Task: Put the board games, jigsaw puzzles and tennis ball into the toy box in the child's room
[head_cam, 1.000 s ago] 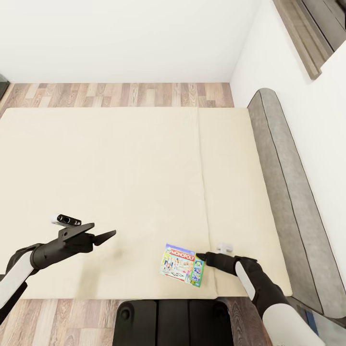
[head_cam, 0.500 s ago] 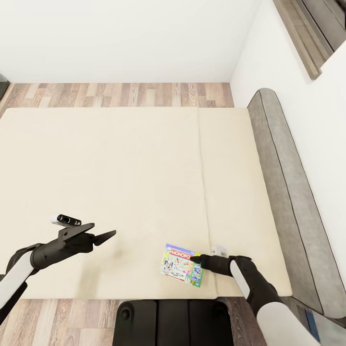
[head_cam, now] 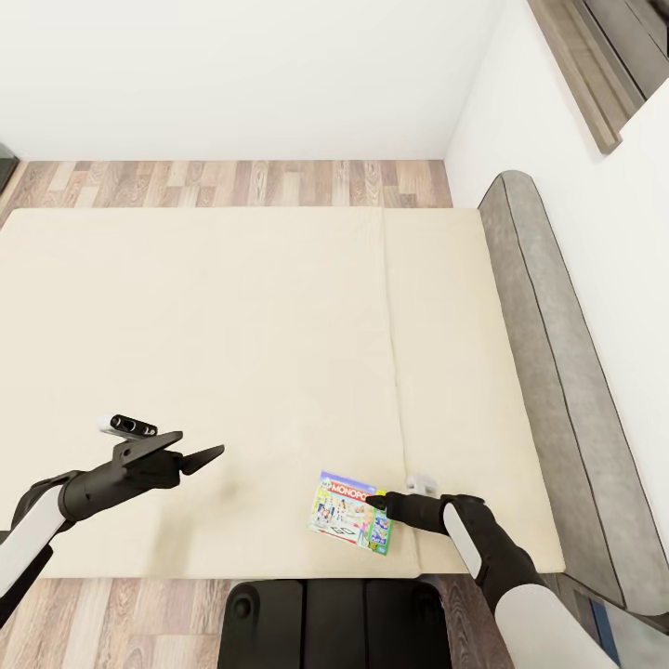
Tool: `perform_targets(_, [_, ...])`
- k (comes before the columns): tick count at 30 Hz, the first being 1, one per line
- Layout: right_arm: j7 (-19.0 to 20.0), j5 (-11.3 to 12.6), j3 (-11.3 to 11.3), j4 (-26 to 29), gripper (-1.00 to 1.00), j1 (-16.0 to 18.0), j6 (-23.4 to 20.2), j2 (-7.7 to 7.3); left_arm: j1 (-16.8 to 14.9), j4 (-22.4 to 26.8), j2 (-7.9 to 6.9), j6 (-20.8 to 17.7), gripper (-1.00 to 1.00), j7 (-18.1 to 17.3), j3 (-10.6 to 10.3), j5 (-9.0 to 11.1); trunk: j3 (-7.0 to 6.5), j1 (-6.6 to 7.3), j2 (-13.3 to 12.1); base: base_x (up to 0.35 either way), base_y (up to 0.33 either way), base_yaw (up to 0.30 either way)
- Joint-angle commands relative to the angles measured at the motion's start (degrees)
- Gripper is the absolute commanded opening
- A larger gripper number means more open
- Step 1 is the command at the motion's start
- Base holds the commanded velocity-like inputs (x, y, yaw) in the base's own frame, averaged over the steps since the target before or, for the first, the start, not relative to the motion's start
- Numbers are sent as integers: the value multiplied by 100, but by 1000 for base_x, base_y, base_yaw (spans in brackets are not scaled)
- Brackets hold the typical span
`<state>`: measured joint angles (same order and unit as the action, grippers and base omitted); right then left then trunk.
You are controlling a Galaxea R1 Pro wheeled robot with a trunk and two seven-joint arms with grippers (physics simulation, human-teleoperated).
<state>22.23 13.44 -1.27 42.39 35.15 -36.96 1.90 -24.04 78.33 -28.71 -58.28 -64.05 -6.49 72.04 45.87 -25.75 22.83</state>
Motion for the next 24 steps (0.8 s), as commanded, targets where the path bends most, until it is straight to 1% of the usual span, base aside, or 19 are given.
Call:
perform_targets(1, [5, 17, -14, 6, 100, 1, -36, 3, -4, -2, -5, -26, 100, -11, -12, 21, 6, -3, 9, 0, 0, 0])
perform_targets(24, [8, 19, -14, 6, 100, 1, -25, 3, -4, -2, -3, -29, 100, -11, -20, 21, 6, -3, 9, 0, 18, 0])
